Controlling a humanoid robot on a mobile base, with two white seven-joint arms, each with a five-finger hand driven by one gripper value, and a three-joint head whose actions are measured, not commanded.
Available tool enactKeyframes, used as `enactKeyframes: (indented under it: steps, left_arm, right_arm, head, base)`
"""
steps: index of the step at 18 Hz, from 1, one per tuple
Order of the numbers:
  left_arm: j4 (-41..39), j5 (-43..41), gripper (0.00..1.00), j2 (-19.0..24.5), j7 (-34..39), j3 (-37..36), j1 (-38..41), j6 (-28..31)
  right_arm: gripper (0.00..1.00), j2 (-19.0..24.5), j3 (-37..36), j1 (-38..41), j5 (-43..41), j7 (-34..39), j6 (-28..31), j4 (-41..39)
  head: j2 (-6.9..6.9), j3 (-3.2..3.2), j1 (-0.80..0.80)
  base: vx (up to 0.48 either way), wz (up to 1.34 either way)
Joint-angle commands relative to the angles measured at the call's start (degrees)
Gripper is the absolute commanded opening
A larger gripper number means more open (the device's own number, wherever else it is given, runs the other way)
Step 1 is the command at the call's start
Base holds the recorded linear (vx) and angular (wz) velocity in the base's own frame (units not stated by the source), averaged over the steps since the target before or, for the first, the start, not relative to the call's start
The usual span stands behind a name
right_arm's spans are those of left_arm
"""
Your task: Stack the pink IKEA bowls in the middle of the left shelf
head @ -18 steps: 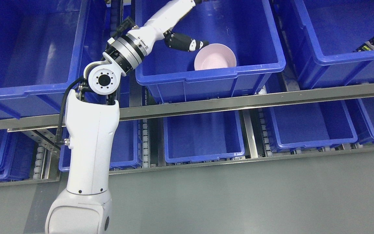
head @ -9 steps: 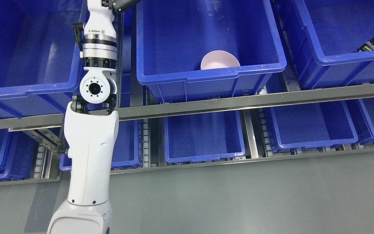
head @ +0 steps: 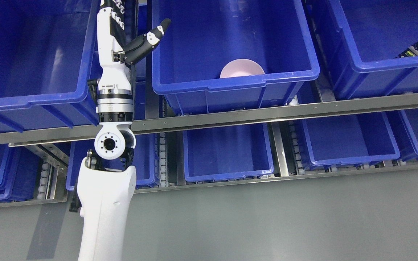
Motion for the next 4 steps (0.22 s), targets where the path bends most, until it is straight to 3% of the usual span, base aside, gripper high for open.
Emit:
enactKeyframes:
  steps: [1, 4]
  left_arm:
    - [-5.2, -1.0, 1.00, 1.0, -0.1, 0.1, 3.5, 0.4]
    - [-5.2, -1.0, 1.00, 1.0, -0.1, 0.3, 3.5, 1.1]
  right_arm:
    - [1.00, -1.0, -0.3, 0.0, -0.1, -0.3, 0.0, -1.0]
    - [1.00, -1.0, -0.3, 0.0, -0.1, -0.3, 0.0, -1.0]
  head:
    - [0.00, 0.00, 0.00]
    - [0.00, 0.00, 0.00]
  base:
    - [0.000, 0.00]
    - [-0.004, 0.00]
